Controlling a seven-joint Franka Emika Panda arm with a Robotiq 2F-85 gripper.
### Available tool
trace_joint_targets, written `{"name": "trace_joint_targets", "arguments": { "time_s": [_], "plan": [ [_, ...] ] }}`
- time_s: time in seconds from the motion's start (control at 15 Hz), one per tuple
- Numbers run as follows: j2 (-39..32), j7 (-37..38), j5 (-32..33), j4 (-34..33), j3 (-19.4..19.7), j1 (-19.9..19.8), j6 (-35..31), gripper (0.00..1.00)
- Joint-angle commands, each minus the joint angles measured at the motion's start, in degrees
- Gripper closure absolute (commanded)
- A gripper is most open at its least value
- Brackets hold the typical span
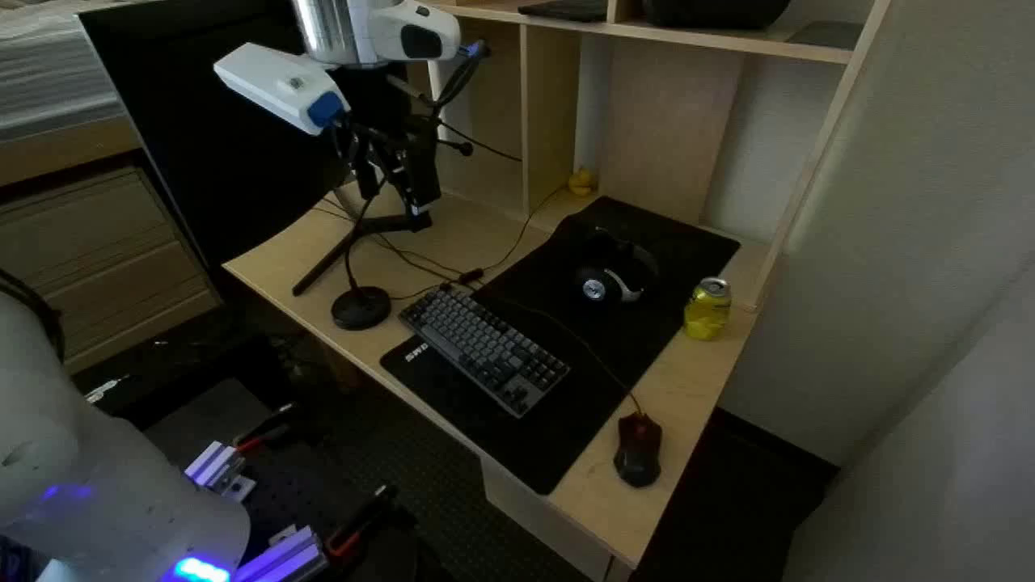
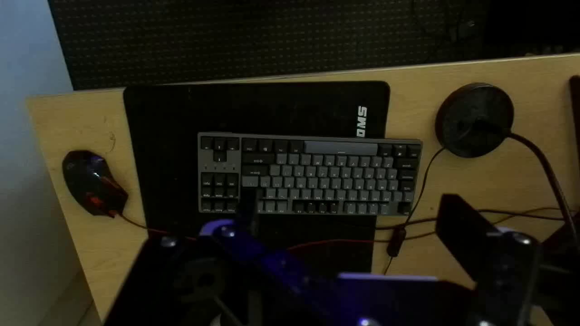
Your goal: Turn the reading light to face the right
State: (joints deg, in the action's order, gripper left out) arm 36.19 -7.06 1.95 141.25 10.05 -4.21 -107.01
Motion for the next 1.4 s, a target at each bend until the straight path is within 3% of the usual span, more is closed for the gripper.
{"name": "trace_joint_targets", "arguments": {
  "time_s": [0.0,0.13,0.2,0.33,0.67,0.73,1.0,1.07,1.2,1.33],
  "plan": [
    [-0.1,-0.3,-0.4,-0.1,-0.5,-0.7,0.1,0.0],
    [-0.7,-2.8,-1.7,-1.4,0.4,0.3,4.7,0.0],
    [-2.3,-3.3,-5.4,-9.6,-1.4,3.7,12.9,0.0],
    [-2.1,-6.3,-9.4,-14.0,-1.4,5.9,17.4,0.0],
    [-6.5,-7.8,-19.3,-32.7,-3.7,12.0,28.2,0.0],
    [-2.1,-6.5,-18.0,-25.1,-4.1,9.5,23.7,0.0],
    [-4.9,-6.6,-19.0,-31.3,-5.1,10.6,26.8,0.0],
    [-7.0,-5.9,-16.3,-34.8,-5.0,10.6,35.0,0.0],
    [-8.4,-7.6,-13.1,-37.2,-5.2,10.7,41.4,0.0],
    [-8.1,-8.4,-12.9,-37.3,-5.3,10.7,42.7,0.0]
  ]
}}
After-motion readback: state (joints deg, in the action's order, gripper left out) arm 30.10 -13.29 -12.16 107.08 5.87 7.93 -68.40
